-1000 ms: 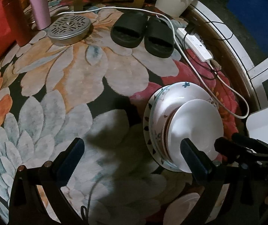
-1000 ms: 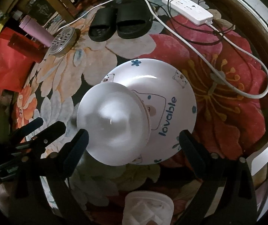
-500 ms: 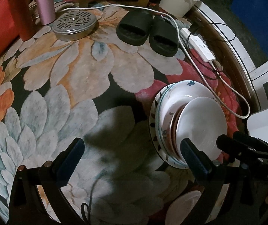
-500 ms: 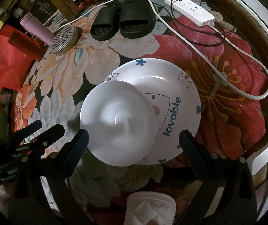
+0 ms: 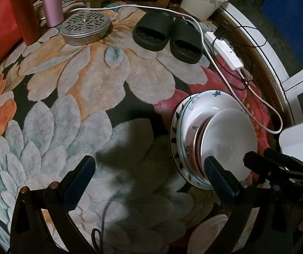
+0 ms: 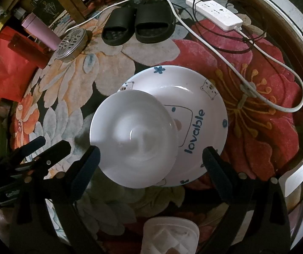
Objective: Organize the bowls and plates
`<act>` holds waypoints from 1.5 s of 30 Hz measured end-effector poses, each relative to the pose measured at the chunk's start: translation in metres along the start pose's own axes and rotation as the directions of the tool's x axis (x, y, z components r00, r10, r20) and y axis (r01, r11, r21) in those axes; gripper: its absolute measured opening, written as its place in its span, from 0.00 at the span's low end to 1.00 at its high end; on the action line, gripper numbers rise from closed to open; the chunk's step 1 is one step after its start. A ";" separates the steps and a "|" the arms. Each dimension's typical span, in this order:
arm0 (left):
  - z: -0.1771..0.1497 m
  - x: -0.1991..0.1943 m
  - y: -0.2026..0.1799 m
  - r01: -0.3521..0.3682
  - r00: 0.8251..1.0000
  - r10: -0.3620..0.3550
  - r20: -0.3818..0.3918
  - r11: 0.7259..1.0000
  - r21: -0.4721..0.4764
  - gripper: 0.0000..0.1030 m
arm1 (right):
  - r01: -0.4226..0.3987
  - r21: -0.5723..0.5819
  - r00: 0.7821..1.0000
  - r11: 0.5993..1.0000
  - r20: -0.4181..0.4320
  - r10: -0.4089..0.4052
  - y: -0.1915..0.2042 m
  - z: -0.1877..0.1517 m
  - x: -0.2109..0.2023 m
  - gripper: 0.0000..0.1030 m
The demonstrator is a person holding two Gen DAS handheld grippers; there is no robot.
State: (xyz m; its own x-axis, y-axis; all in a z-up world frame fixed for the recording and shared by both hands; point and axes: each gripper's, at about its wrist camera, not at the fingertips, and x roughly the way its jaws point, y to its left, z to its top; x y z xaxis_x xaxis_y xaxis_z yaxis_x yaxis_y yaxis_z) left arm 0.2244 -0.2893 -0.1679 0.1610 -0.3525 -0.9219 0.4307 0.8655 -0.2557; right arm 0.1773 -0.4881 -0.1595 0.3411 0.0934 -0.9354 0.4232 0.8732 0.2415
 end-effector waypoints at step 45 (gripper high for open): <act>-0.007 -0.005 0.013 0.016 1.000 -0.016 -0.001 1.000 -0.017 0.99 | 0.028 -0.004 0.999 1.000 0.038 -0.028 0.012 -0.003 -0.004 0.95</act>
State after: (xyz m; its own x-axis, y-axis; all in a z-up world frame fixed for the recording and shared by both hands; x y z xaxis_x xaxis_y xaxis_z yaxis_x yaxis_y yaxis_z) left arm 0.2228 -0.2742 -0.1689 0.1527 -0.3661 -0.9180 0.4177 0.8657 -0.2757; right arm 0.1780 -0.4766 -0.1540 0.3607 0.0506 -0.9313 0.4297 0.8772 0.2141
